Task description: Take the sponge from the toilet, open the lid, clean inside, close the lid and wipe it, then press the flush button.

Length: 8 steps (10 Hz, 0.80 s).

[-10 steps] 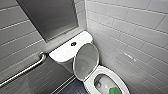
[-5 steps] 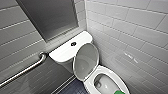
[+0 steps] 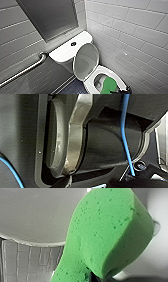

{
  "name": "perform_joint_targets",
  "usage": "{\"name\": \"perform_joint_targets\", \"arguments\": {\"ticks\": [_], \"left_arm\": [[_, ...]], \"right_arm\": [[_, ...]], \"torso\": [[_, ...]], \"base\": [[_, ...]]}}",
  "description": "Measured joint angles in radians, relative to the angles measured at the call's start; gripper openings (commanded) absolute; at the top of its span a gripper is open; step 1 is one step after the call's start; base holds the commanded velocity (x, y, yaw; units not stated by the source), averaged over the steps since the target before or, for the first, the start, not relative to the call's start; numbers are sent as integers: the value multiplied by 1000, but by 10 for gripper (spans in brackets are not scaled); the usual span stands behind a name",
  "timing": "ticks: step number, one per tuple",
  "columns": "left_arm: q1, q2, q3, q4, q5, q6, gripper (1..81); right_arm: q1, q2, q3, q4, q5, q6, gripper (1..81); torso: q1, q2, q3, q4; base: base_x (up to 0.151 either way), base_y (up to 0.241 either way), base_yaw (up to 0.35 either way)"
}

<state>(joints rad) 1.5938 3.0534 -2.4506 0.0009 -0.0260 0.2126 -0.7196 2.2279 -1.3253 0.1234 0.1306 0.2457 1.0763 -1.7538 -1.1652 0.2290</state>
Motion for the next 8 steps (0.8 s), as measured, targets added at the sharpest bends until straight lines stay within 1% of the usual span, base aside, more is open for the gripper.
{"name": "perform_joint_targets", "arguments": {"ticks": [2, 5, 8], "left_arm": [[0, 0, 0, 0, 0, 0, 811], [0, 0, 0, 0, 0, 0, 811], [0, 0, 0, 0, 0, 0, 811]], "right_arm": [[71, 98, -49, 24, -59, 2, 10], [110, 236, -242, 41, -135, 3, 10], [136, 412, -443, 44, -205, 3, 10]], "torso": [[0, 0, 0, 0], [0, 0, 0, 0], [0, 0, 0, 0]], "base": [[0, 0, 0], [0, 0, 0], [0, 0, 0]]}}
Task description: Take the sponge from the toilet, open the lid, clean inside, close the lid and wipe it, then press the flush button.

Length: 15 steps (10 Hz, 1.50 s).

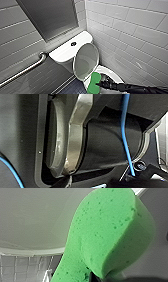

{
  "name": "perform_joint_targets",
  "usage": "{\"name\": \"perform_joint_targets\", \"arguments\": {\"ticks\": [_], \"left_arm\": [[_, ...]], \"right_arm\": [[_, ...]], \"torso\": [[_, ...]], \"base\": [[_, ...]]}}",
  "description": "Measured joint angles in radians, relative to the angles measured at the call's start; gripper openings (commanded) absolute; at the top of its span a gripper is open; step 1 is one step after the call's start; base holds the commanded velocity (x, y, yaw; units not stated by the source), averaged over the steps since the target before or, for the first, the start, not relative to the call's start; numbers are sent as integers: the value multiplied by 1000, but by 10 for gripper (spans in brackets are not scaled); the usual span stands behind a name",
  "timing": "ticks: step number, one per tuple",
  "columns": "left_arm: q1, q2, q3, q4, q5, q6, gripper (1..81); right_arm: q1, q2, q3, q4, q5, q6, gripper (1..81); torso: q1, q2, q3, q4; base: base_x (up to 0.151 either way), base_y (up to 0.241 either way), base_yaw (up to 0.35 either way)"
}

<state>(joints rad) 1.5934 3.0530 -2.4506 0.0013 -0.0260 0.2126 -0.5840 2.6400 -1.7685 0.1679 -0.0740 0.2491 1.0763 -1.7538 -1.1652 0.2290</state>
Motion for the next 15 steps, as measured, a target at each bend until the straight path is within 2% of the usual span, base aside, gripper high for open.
{"name": "perform_joint_targets", "arguments": {"ticks": [3, 6, 8, 11, 13, 15], "left_arm": [[0, 0, -5, -1, 0, 0, 811], [0, 0, -5, -1, 0, 0, 811], [0, 0, -9, -1, 1, 0, 811], [-2, 3, -11, -1, 5, 0, 811], [-3, 3, -11, -1, 9, 0, 811], [-3, 3, -11, -1, 9, 0, 811]], "right_arm": [[11, 155, -193, 1, -70, 0, 10], [24, 249, -366, 32, -145, 5, 10], [30, 284, -429, 45, -182, 6, 10], [29, 257, -395, 44, -171, 7, 10], [20, 204, -309, 33, -141, 7, 10], [9, 94, -172, 23, -129, 7, 10]], "torso": [[0, 0, 0, 0], [0, 0, 0, 0], [0, 0, 0, 0], [0, 0, 0, 0], [0, 0, 0, 0], [0, 0, 0, 0]], "base": [[0, 0, 0], [0, 0, 0], [0, 0, 0], [0, 0, 0], [0, 0, 0], [0, 0, 0]]}}
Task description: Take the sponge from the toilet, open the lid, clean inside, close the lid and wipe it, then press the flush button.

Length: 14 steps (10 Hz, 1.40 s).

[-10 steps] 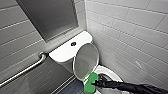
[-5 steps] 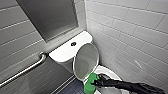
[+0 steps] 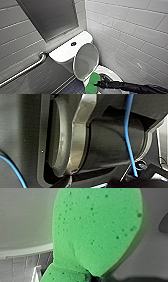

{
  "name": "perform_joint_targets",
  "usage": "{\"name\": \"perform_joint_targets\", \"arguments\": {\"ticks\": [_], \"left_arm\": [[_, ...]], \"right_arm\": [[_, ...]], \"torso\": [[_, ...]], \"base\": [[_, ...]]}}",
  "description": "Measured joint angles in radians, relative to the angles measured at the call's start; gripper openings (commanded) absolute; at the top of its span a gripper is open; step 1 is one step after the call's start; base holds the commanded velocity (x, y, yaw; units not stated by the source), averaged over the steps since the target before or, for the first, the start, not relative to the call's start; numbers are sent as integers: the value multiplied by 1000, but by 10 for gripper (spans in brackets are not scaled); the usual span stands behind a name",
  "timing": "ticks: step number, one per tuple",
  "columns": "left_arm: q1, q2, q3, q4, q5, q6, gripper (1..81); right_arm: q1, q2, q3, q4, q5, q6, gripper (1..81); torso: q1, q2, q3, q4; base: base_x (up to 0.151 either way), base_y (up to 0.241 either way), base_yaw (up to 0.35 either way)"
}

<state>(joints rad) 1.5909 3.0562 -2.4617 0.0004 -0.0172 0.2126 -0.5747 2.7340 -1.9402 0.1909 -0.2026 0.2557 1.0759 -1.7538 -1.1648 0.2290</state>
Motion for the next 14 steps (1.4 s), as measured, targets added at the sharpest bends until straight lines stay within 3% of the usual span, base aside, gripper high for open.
{"name": "perform_joint_targets", "arguments": {"ticks": [2, 9, 14], "left_arm": [[0, 0, 0, 0, 0, 0, 811], [0, 6, -9, 1, 1, 0, 811], [0, 14, -20, 1, 2, 0, 811]], "right_arm": [[-31, -90, 86, -1, 4, 0, 10], [-123, -259, 204, -17, 53, 6, 10], [-125, -385, 344, -24, 33, 4, 10]], "torso": [[0, 0, 0, 0], [0, 0, 0, 0], [0, 0, 0, 0]], "base": [[0, 0, 0], [0, 0, 0], [0, 0, 0]]}}
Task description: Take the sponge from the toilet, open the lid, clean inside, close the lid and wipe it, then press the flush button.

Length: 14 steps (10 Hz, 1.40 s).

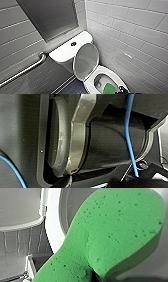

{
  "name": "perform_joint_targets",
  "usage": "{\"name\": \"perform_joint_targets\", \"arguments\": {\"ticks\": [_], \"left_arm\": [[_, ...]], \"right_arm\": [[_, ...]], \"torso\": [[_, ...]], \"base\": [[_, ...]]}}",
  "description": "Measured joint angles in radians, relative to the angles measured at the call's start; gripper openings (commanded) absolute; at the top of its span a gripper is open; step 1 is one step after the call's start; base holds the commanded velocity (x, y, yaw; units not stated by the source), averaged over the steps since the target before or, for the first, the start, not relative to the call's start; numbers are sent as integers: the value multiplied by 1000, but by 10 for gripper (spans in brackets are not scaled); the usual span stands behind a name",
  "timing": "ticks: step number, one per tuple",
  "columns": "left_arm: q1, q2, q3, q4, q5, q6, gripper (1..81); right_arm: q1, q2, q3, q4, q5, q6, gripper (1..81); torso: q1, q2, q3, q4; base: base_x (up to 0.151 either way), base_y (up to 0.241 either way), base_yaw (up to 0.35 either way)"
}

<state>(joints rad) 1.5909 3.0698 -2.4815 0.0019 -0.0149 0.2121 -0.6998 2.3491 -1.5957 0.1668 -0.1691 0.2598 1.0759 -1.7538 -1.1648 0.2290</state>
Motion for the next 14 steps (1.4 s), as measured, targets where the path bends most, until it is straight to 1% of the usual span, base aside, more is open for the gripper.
{"name": "perform_joint_targets", "arguments": {"ticks": [2, 4, 6, 7, 9, 12, 14], "left_arm": [[0, 0, 0, 0, 1, 0, 811], [0, 0, 0, 1, 1, 0, 811], [0, 0, 0, 2, 0, 0, 811], [0, 0, 0, 1, 0, 0, 811], [0, -11, 5, 1, -1, 0, 811], [-4, -48, 48, 1, -14, 0, 811], [-14, -78, 98, 1, -19, 1, 811]], "right_arm": [[1, -51, 61, -4, -8, 0, 10], [-11, -79, 130, -5, -8, 0, 10], [-59, -136, 145, -11, -11, -1, 10], [-61, -141, 153, -12, -10, -1, 10], [-51, -132, 156, -12, -9, -1, 10], [6, -58, 129, -12, -13, -1, 10], [22, -17, 80, -12, -14, -1, 10]], "torso": [[0, 0, 0, 0], [0, 0, 0, 0], [0, 0, 0, 0], [0, 0, 0, 0], [0, 0, 0, 0], [0, 0, 0, 0], [-3, 6, 0, 0]], "base": [[0, 0, 0], [0, 0, 0], [0, 0, 0], [0, 0, 0], [0, 0, 0], [0, 0, 0], [0, 0, 0]]}}
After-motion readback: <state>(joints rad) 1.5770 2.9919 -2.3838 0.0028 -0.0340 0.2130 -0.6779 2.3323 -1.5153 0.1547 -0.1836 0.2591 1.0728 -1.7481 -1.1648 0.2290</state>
